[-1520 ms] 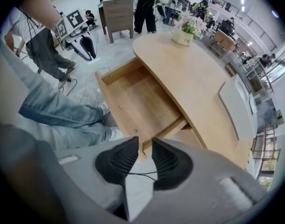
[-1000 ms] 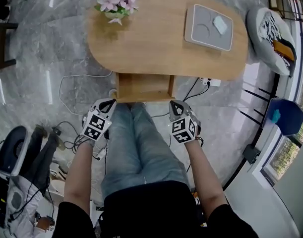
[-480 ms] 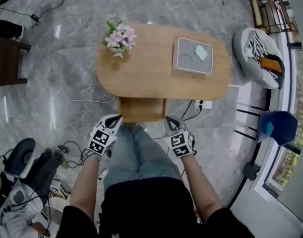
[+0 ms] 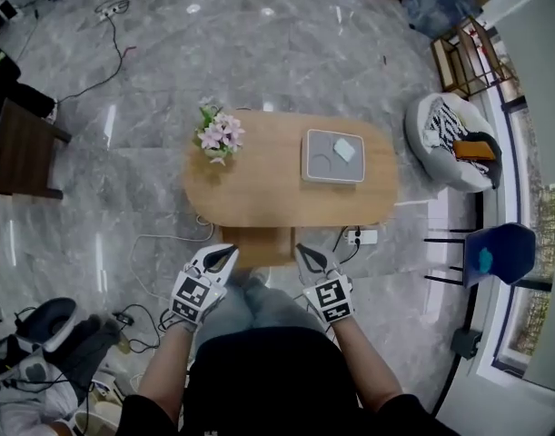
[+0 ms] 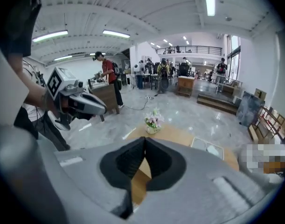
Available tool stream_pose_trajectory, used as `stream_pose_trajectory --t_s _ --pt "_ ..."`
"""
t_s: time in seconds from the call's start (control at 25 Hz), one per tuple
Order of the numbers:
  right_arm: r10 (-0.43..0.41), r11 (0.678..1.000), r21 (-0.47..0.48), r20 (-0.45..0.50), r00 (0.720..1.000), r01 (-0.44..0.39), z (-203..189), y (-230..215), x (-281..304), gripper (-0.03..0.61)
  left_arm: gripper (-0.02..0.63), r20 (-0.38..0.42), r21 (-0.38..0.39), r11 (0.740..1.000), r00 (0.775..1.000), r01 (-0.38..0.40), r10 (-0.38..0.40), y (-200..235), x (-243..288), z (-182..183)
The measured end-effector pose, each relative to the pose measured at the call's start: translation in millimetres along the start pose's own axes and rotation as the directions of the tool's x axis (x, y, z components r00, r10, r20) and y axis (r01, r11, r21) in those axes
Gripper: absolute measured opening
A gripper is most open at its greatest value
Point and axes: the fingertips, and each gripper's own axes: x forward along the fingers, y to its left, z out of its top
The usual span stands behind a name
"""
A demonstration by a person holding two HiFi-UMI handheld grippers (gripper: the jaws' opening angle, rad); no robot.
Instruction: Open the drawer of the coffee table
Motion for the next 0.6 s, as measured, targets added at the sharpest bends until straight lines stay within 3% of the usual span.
stream_pose_trajectory --t_s 0.24,0.6 --pt "-0.02 1.0 -0.006 0.167 0.986 0.021 77 -6 -50 -0.002 0.014 0.126 0.053 0.999 0.992 -0.005 -0.002 -19 -28 86" --pt "-0.052 0.994 0.111 0.281 0.958 0.021 137 -7 -106 -0.002 0.014 0.197 0.109 0.993 0.98 -0.038 0.016 -30 -76 164"
